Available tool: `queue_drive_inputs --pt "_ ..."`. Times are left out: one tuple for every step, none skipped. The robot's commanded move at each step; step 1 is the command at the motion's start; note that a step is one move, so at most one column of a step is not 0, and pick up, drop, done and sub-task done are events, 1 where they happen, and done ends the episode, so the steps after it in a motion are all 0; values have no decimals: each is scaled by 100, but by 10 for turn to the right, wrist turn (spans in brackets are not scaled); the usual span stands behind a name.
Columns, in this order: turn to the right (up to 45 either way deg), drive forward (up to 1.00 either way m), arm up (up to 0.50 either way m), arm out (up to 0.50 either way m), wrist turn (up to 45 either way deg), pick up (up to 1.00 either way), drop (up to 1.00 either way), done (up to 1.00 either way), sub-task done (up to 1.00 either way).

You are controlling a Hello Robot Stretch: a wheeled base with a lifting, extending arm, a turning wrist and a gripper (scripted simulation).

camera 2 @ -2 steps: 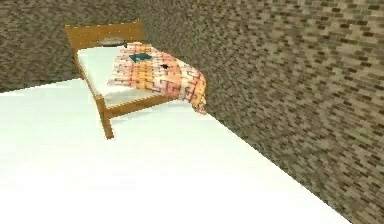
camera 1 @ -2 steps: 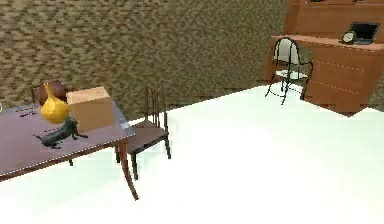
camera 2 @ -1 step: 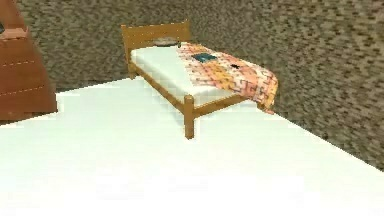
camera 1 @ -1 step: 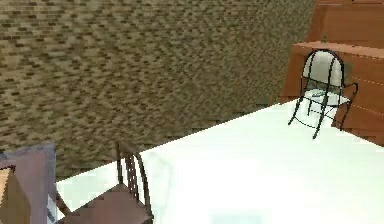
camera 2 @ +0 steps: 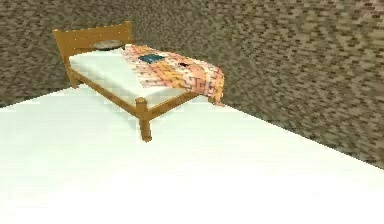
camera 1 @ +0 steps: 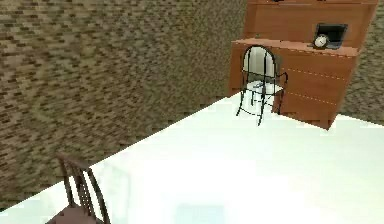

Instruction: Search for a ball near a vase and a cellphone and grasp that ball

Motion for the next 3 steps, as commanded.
queue_drive_inputs --pt "0 95 0 0 0 0 0 0 0" --pt "-450 0 0 0 0 0 0 0 0" --pt "0 75 0 0 0 0 0 0 0"
